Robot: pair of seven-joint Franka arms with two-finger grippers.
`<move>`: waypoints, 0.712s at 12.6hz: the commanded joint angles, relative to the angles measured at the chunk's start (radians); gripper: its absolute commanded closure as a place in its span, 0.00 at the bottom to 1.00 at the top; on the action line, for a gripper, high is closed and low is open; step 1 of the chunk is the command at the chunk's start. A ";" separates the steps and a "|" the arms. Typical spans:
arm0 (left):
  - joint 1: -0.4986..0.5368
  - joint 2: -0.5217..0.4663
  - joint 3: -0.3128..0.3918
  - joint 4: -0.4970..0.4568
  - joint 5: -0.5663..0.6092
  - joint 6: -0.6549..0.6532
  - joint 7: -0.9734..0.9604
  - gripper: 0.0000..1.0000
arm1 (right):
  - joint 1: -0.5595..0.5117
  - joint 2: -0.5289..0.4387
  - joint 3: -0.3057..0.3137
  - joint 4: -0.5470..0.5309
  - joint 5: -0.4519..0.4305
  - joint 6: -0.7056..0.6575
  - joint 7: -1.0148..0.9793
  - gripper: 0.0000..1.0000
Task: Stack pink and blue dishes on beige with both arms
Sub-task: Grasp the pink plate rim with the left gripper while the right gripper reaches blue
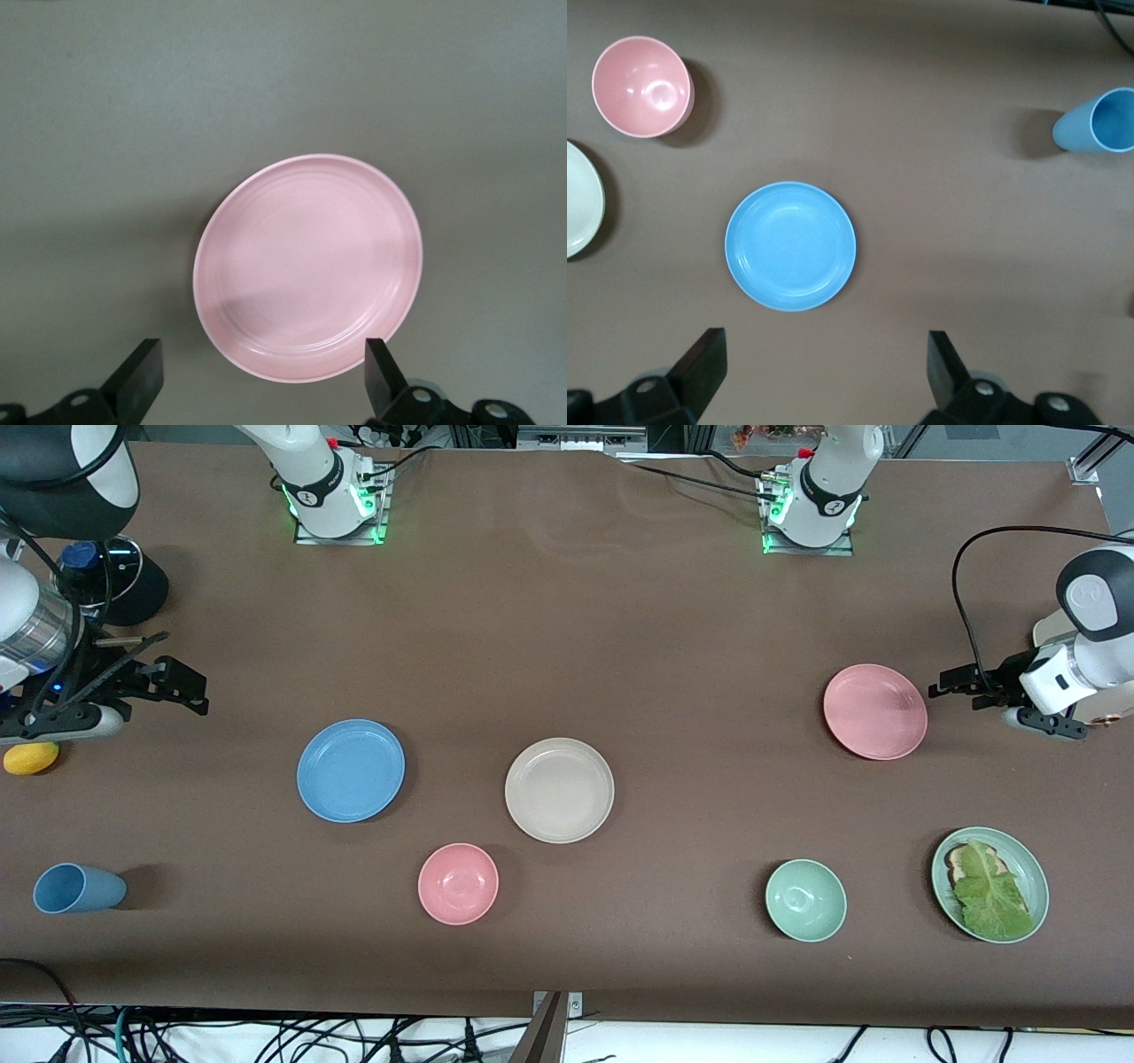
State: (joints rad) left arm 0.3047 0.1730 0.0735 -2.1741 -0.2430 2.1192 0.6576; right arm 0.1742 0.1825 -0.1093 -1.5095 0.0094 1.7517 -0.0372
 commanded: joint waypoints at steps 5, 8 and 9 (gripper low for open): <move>0.042 0.100 0.022 -0.046 -0.153 0.088 0.204 0.00 | -0.024 0.069 0.003 0.017 0.006 0.034 0.002 0.00; 0.054 0.146 0.020 -0.039 -0.166 0.125 0.215 0.01 | -0.024 0.098 0.002 0.017 0.015 0.043 -0.001 0.00; 0.056 0.160 0.022 -0.038 -0.186 0.131 0.247 0.01 | -0.022 0.103 0.003 0.017 0.017 0.045 -0.003 0.00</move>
State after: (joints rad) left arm 0.3528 0.3055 0.0947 -2.2222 -0.3758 2.2327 0.8373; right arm 0.1572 0.2710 -0.1119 -1.5099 0.0115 1.7965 -0.0373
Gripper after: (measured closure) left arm 0.009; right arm 0.000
